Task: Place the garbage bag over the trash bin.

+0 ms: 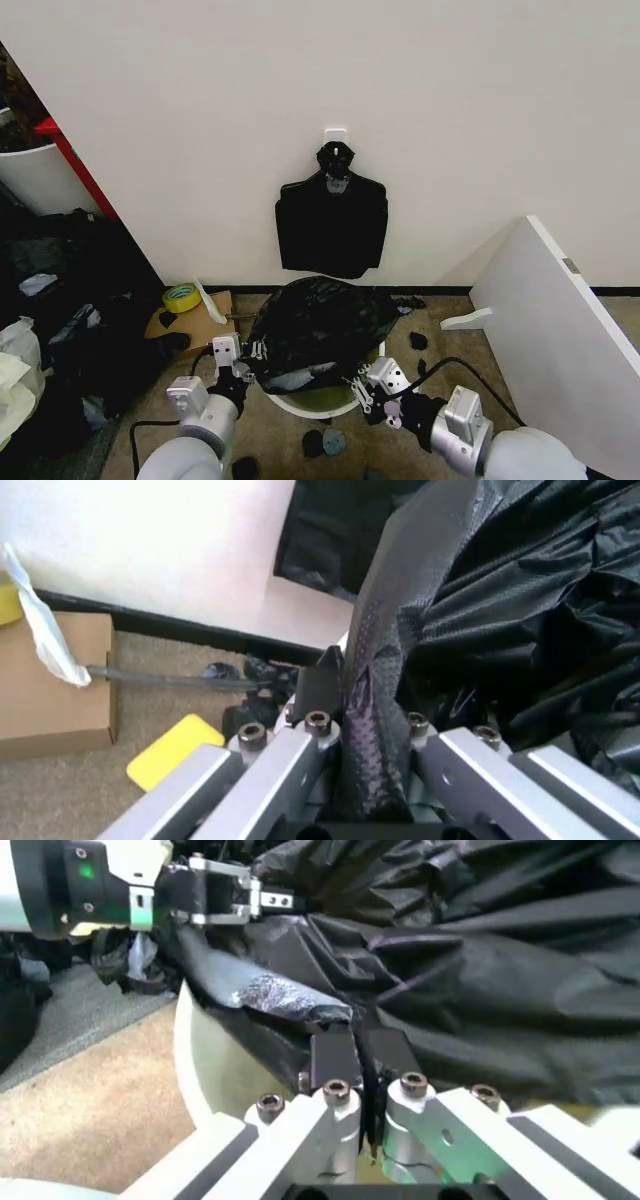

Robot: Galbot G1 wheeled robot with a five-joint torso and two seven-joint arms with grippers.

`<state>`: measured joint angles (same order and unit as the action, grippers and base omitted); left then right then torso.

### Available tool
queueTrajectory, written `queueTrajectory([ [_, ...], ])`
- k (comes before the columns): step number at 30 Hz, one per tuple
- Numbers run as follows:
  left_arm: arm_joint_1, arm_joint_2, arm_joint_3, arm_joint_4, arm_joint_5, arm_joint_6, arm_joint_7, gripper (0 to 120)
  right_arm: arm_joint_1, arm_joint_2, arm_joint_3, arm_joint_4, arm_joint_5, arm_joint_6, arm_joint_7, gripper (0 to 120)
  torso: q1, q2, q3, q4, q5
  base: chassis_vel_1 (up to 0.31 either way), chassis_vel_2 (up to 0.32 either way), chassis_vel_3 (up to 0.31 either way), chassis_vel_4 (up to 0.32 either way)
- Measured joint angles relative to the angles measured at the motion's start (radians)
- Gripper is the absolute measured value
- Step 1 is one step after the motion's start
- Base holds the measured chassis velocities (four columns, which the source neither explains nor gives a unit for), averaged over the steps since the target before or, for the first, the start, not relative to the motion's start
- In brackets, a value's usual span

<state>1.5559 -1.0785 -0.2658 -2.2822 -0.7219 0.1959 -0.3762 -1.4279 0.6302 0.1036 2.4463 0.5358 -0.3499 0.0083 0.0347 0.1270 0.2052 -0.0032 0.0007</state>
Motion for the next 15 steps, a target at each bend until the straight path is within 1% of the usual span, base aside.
queueTrajectory([
  [3, -0.003, 0.003, -0.006, 0.000, -0.010, 0.003, 0.000, 2, -0.007, -0.007, 0.014, 0.003, 0.011, 0.000, 0.000, 0, 0.000, 0.000, 0.000, -0.0001, -0.0001, 0.000, 0.000, 0.000, 0.000],
  [6, -0.013, 0.017, -0.045, -0.002, -0.078, 0.018, -0.006, 2, -0.050, -0.029, 0.086, 0.015, 0.059, 0.000, -0.006, 0, 0.000, 0.000, 0.000, 0.0000, 0.0001, 0.000, 0.000, 0.000, 0.000],
  [9, -0.037, 0.017, -0.074, -0.002, -0.153, 0.040, -0.030, 2, -0.106, -0.036, 0.132, 0.027, 0.048, 0.003, -0.029, 0, 0.000, 0.000, 0.000, -0.0001, 0.0000, 0.000, 0.000, 0.000, 0.000],
  [10, -0.037, 0.017, -0.074, -0.002, -0.153, 0.040, -0.030, 2, -0.106, -0.036, 0.132, 0.027, 0.048, 0.003, -0.029, 0, 0.000, 0.000, 0.000, -0.0001, 0.0000, 0.000, 0.000, 0.000, 0.000],
  [12, -0.052, 0.016, -0.083, -0.010, -0.187, 0.051, -0.044, 2, -0.135, -0.029, 0.138, 0.028, 0.020, 0.009, -0.040, 0, 0.000, 0.000, 0.000, 0.0000, 0.0000, 0.000, 0.000, 0.000, 0.000],
  [15, -0.073, 0.014, -0.085, -0.021, -0.211, 0.061, -0.068, 2, -0.170, -0.017, 0.122, 0.033, -0.030, 0.020, -0.052, 0, 0.000, 0.000, 0.000, -0.0001, 0.0000, 0.000, 0.000, 0.000, 0.000],
])
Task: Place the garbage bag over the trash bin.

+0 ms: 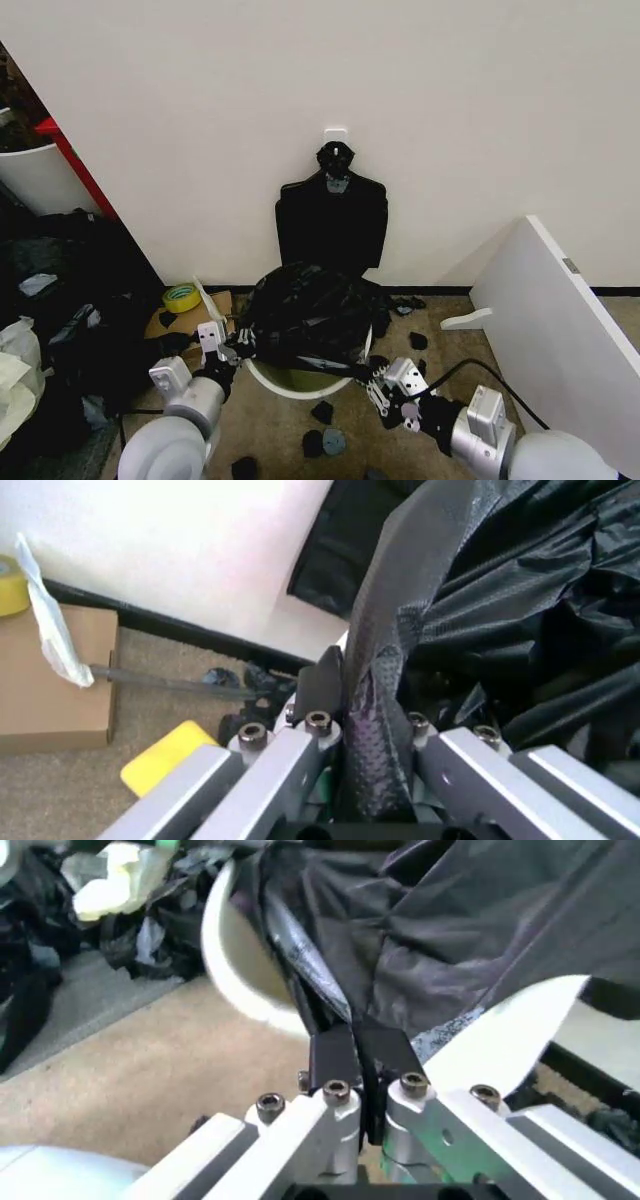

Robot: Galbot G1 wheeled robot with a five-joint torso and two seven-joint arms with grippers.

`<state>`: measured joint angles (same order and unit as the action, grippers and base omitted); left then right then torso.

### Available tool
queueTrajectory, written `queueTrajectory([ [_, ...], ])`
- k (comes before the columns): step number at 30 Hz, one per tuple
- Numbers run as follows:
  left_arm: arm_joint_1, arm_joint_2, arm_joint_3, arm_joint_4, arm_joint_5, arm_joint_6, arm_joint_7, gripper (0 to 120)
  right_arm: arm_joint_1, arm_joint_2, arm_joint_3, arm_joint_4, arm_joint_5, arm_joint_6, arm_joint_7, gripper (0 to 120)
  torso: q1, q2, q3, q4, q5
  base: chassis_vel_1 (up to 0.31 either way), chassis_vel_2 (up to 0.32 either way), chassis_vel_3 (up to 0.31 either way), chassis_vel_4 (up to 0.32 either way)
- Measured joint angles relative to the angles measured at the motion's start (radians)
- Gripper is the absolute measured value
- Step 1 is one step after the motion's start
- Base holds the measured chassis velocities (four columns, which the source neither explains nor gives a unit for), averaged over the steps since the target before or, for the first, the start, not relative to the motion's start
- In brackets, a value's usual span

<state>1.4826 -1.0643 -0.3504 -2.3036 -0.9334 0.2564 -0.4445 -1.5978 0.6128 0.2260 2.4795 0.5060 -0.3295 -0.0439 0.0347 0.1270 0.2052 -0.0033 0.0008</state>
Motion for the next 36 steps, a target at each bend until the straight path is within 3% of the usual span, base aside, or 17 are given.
queueTrajectory([
  [9, -0.024, -0.013, 0.015, -0.016, -0.023, 0.013, -0.058, 2, -0.056, 0.031, -0.117, 0.017, -0.178, 0.042, -0.021, 0, 0.000, 0.000, 0.000, 0.0000, -0.0002, 0.000, 0.000, 0.000, 0.000],
  [15, -0.025, -0.024, 0.025, -0.047, -0.083, 0.038, -0.102, 2, -0.044, 0.087, -0.169, -0.046, -0.287, 0.086, -0.021, 0, 0.000, 0.000, 0.000, 0.0003, 0.0001, 0.000, 0.000, 0.000, 0.000],
  [25, -0.055, -0.050, 0.061, -0.051, -0.133, 0.071, -0.225, 2, -0.015, 0.143, -0.220, -0.081, -0.373, 0.092, -0.027, 0, 0.000, 0.000, 0.000, 0.0000, -0.0001, 0.000, 0.000, 0.000, 0.000],
  [30, -0.062, -0.069, 0.077, -0.057, -0.200, 0.079, -0.273, 2, 0.042, 0.207, -0.281, -0.152, -0.429, 0.076, -0.013, 0, 0.000, 0.000, 0.000, 0.0000, 0.0000, 0.000, 0.000, 0.000, 0.000],
  [36, -0.069, -0.075, 0.065, -0.053, -0.241, 0.075, -0.298, 2, 0.047, 0.233, -0.303, -0.232, -0.515, 0.067, -0.005, 0, 0.000, 0.000, 0.000, 0.0000, -0.0002, 0.000, 0.000, 0.000, 0.000],
])
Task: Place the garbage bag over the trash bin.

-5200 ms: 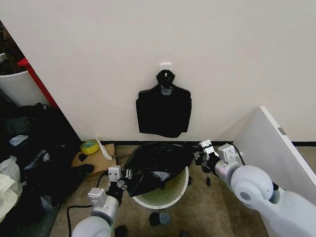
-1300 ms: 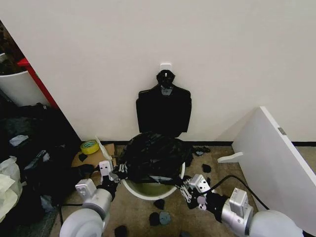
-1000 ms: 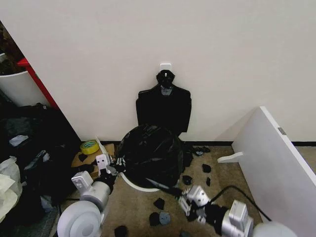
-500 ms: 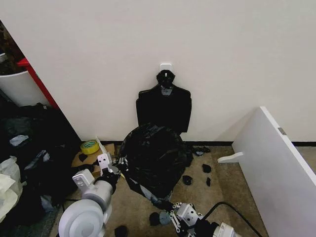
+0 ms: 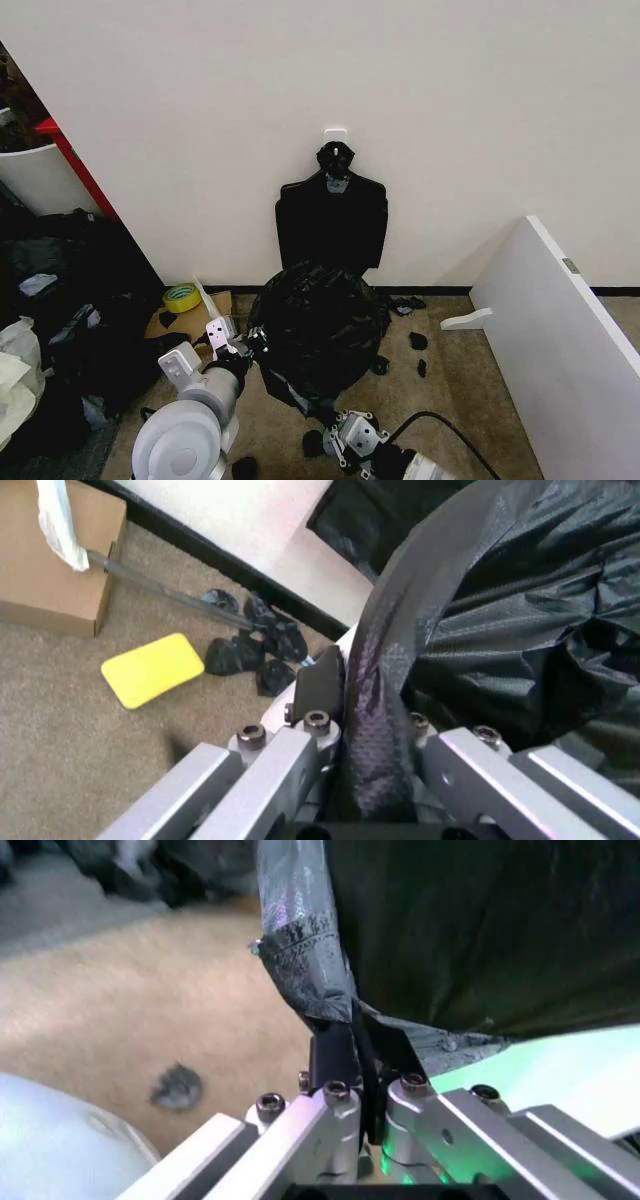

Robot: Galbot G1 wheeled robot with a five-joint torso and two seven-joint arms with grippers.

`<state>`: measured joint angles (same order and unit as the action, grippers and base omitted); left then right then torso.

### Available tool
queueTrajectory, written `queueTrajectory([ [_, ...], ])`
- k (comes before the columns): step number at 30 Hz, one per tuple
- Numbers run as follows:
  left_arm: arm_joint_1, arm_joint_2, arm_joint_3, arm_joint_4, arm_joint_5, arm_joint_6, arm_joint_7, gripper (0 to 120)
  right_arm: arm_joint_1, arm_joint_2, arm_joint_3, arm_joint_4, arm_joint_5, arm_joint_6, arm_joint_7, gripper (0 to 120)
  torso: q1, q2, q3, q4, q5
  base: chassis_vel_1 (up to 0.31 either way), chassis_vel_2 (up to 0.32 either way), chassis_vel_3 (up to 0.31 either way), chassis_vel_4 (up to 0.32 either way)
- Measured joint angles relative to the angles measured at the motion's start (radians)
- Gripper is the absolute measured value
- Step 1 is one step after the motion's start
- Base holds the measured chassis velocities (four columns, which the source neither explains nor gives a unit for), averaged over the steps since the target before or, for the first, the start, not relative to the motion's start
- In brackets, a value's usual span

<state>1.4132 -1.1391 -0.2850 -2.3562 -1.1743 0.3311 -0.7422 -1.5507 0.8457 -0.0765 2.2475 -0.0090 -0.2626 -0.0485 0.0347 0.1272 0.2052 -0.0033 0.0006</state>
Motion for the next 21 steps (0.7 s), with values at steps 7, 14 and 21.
queueTrajectory([
  [7, 0.012, -0.009, -0.003, -0.014, -0.040, -0.001, -0.007, 2, 0.004, 0.032, -0.011, -0.033, -0.001, -0.003, 0.021, 0, 0.000, 0.000, 0.000, 0.0001, 0.0001, 0.000, 0.000, 0.000, 0.000],
  [14, 0.026, -0.001, -0.009, -0.038, -0.069, 0.009, -0.013, 2, -0.002, 0.077, -0.035, -0.013, -0.015, -0.002, 0.026, 0, 0.000, 0.000, 0.000, 0.0000, 0.0000, 0.000, 0.000, 0.000, 0.000],
  [21, 0.020, -0.003, -0.018, -0.045, -0.107, 0.016, -0.029, 2, -0.009, 0.081, -0.009, -0.062, -0.038, 0.013, 0.041, 3, 0.000, 0.000, 0.000, 0.0001, 0.0001, 0.000, 0.000, 0.000, 0.000],
])
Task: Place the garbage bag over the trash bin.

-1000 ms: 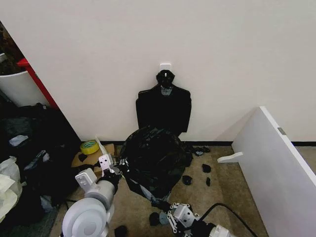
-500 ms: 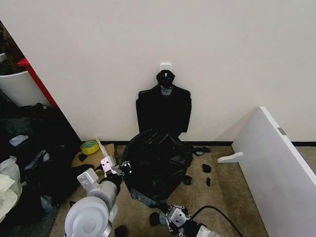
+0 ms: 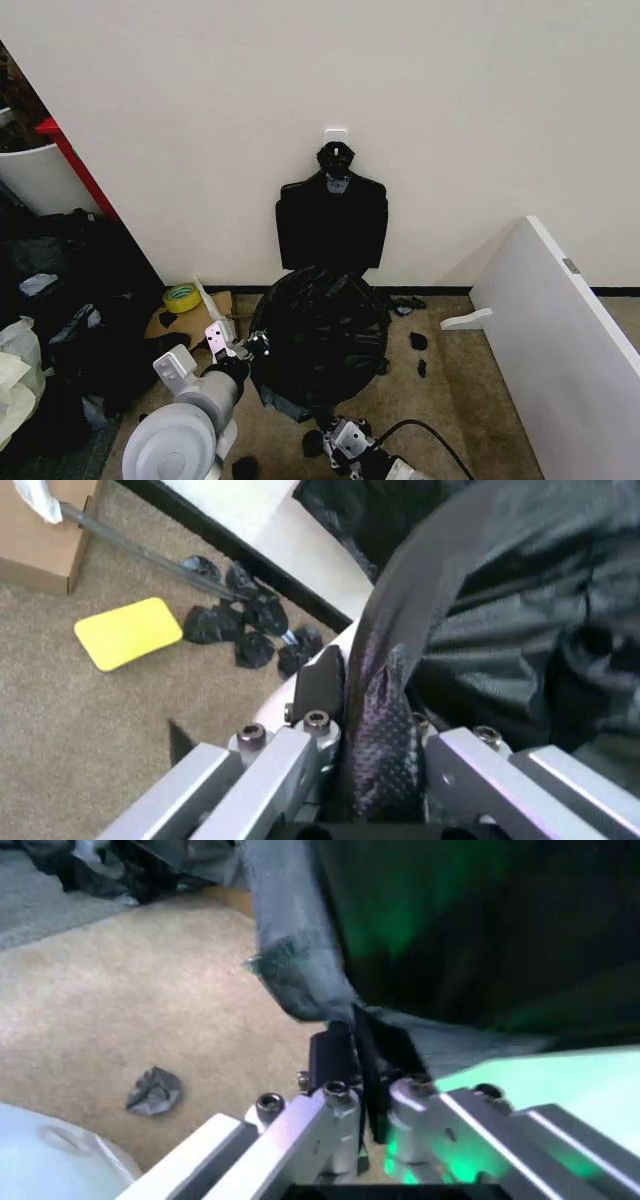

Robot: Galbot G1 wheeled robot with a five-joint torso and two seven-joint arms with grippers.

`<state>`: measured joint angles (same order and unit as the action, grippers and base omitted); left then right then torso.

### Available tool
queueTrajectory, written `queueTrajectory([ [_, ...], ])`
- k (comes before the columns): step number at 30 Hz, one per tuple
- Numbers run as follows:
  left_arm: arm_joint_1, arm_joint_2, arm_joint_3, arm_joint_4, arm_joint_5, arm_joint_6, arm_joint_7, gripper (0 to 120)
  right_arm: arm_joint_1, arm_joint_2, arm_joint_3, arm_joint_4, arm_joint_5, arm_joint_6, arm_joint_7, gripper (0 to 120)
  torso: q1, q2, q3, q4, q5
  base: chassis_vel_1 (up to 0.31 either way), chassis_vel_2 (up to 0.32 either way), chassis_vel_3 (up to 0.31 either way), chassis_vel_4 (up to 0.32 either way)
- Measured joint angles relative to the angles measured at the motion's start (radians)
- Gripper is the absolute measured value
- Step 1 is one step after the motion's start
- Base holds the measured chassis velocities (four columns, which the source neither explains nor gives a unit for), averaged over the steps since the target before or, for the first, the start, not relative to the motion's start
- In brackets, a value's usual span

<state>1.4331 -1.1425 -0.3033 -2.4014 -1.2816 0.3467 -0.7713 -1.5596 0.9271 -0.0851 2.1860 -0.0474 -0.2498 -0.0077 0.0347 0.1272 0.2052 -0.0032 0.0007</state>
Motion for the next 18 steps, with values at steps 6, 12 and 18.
queueTrajectory([
  [6, -0.020, -0.002, 0.000, 0.031, 0.021, -0.028, 0.026, 2, -0.043, -0.006, 0.018, 0.029, 0.007, 0.047, -0.022, 25, 0.000, 0.000, 0.000, -0.0001, -0.0001, 0.000, 0.000, 0.000, 0.000],
  [12, -0.034, 0.002, -0.011, 0.059, 0.010, -0.036, 0.025, 2, -0.088, -0.015, 0.031, 0.065, 0.016, 0.126, -0.026, 46, 0.000, 0.000, 0.000, -0.0001, 0.0000, 0.000, 0.000, 0.000, 0.000],
  [18, -0.040, 0.001, -0.017, 0.087, -0.006, -0.044, 0.008, 2, -0.121, -0.045, 0.051, 0.091, 0.046, 0.186, -0.034, 66, 0.000, 0.000, 0.000, 0.0000, -0.0001, 0.000, 0.000, 0.000, 0.000],
])
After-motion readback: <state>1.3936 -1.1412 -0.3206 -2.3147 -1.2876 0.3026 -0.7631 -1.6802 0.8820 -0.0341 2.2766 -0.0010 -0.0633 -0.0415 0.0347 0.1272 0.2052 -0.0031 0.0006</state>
